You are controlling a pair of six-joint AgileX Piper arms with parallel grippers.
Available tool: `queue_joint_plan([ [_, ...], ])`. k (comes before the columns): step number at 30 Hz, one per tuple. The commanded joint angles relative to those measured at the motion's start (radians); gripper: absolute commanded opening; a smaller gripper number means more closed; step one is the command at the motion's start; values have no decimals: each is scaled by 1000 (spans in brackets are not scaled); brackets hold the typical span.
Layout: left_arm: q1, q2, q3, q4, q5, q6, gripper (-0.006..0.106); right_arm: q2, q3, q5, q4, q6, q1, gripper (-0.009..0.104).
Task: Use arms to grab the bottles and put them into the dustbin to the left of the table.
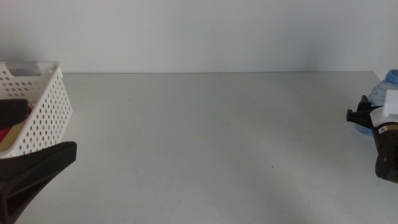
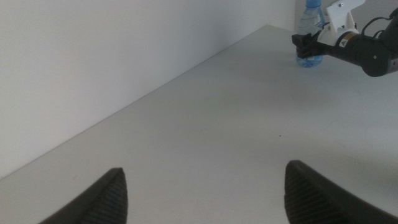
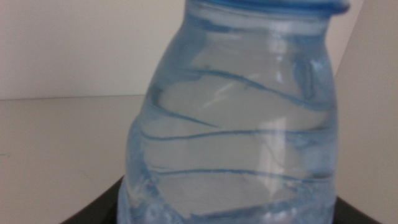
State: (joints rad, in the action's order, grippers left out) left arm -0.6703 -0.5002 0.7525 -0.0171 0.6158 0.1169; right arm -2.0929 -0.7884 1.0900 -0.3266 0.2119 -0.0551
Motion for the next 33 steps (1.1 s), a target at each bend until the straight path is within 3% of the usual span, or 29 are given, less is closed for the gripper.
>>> queue_joint_plan([
  [1,-7,-7,29,1,-77,-15,83,50,-21,75,45,6,2,1],
  [3,-7,-7,29,1,-77,-15,83,65,-21,70,117,-24,22,-1],
  [7,-7,-7,29,1,-77,-15,83,143,-44,13,320,-131,97,-1],
  [13,-7,-7,29,1,-77,-15,83,213,-239,-149,718,-567,263,-1],
  [16,-7,-7,29,1,-77,-15,83,177,-357,-161,847,-679,355,-1],
  [20,-7,-7,29,1,-77,-15,83,93,-490,-183,902,-698,478,-1],
  [26,-7,-7,29,1,-77,-15,83,-3,-591,-318,900,-660,591,-1],
  [33,-7,-7,29,1,-77,-15,83,-50,-600,-355,888,-557,635,-1],
])
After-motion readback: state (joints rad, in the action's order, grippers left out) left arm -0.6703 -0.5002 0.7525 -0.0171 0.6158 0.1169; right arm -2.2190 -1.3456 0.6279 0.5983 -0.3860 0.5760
